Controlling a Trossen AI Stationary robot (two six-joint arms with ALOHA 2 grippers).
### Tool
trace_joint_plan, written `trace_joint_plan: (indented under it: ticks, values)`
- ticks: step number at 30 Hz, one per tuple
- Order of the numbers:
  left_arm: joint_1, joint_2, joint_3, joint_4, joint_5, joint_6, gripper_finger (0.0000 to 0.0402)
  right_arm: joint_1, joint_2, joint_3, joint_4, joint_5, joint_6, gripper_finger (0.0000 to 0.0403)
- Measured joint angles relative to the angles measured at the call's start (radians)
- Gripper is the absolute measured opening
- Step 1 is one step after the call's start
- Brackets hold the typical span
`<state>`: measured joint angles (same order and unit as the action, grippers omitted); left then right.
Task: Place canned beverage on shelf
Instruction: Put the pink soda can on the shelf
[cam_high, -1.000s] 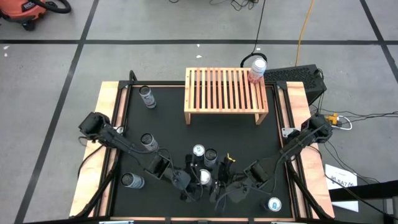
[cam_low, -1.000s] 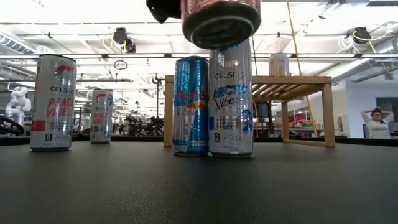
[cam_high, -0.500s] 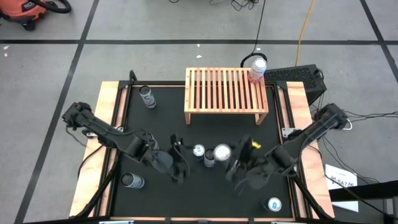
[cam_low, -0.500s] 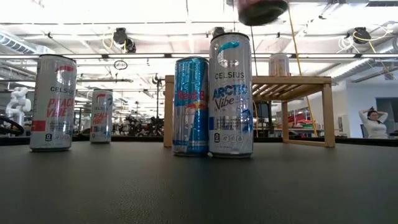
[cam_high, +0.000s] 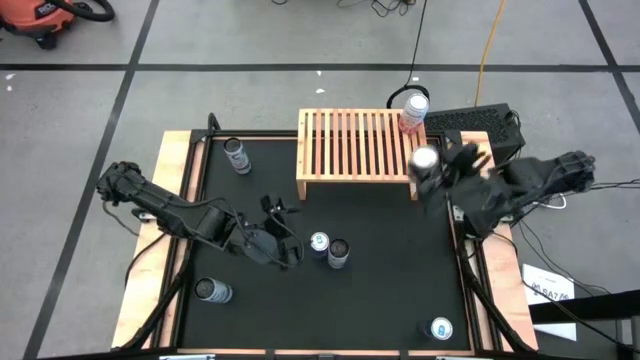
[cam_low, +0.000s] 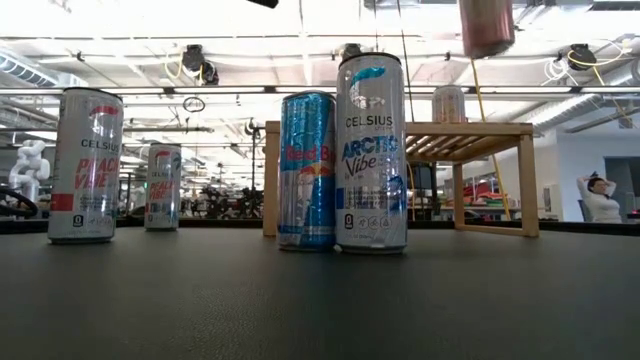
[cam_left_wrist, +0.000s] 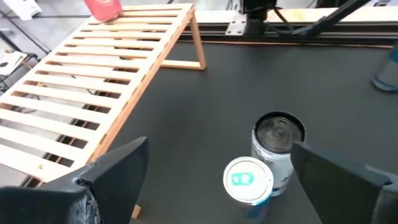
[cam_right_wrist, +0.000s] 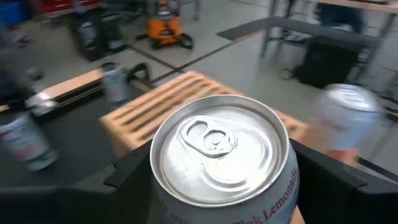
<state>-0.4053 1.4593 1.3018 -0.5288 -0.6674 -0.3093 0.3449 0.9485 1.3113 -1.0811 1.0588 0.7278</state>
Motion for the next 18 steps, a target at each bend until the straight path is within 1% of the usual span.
trace_joint_plan:
  ticks: [2, 4, 7, 10, 13, 15, 18]
  values:
    - [0.019, 0.000, 0.000, 0.002, 0.000, 0.000, 0.0391, -0.039, -0.079, -0.060, 0.037, 0.018, -0.040, 0.0287]
    - [0.038, 0.000, 0.000, 0.009, 0.000, 0.000, 0.0391, -0.074, -0.162, -0.144, 0.128, 0.016, -0.090, 0.0287]
    - [0.066, 0.000, 0.000, 0.039, 0.008, 0.000, 0.0391, -0.121, -0.292, -0.294, 0.318, -0.041, -0.187, 0.0287]
    - [0.093, 0.000, 0.000, 0.075, 0.038, -0.001, 0.0391, -0.170, -0.387, -0.425, 0.498, -0.097, -0.273, 0.0287]
    - [0.116, 0.000, 0.000, 0.113, 0.063, -0.001, 0.0391, -0.223, -0.427, -0.505, 0.576, -0.126, -0.325, 0.0287]
    - [0.127, 0.000, 0.000, 0.126, 0.066, 0.000, 0.0391, -0.265, -0.431, -0.521, 0.578, -0.139, -0.353, 0.0287]
    - [0.146, 0.000, 0.000, 0.128, 0.069, 0.000, 0.0391, -0.343, -0.422, -0.524, 0.592, -0.210, -0.387, 0.0287]
